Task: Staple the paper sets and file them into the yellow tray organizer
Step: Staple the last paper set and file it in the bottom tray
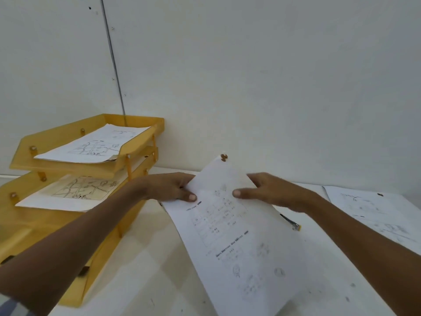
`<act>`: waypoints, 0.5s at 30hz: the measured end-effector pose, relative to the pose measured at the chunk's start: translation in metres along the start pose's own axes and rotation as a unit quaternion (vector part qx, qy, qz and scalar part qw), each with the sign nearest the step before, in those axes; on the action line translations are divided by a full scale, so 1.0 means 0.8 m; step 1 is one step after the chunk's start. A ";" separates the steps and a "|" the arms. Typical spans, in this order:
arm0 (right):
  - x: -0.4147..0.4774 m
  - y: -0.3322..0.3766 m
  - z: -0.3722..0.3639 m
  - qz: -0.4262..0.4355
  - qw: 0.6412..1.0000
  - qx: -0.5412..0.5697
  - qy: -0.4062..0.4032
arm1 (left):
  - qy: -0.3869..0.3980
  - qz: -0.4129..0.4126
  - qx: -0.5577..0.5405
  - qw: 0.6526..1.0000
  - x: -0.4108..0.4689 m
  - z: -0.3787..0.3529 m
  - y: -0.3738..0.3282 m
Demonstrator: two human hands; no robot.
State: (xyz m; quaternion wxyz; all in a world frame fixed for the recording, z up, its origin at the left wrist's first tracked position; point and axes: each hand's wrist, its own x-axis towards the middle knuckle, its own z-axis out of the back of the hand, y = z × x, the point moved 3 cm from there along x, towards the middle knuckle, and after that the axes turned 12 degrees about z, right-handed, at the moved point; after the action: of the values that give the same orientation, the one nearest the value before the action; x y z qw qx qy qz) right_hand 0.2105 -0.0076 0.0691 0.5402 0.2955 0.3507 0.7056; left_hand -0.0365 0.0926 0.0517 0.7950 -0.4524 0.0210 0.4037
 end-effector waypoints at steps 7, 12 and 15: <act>-0.015 -0.072 -0.028 -0.082 0.973 0.197 -0.086 | -0.145 0.079 -0.236 0.958 0.002 -0.033 0.039; -0.029 -0.113 -0.054 -0.126 0.948 0.272 -0.107 | -0.136 0.015 -0.551 0.823 0.030 -0.127 0.059; -0.036 -0.124 -0.066 -0.130 0.941 0.288 -0.121 | -0.199 0.037 -0.630 0.750 0.043 -0.149 0.065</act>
State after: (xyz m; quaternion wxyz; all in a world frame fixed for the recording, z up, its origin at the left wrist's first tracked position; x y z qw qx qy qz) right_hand 0.2306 -0.0279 -0.0429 0.5573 0.4731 0.5066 0.4571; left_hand -0.0081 0.0396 -0.0688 0.3005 -0.7588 -0.3800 0.4354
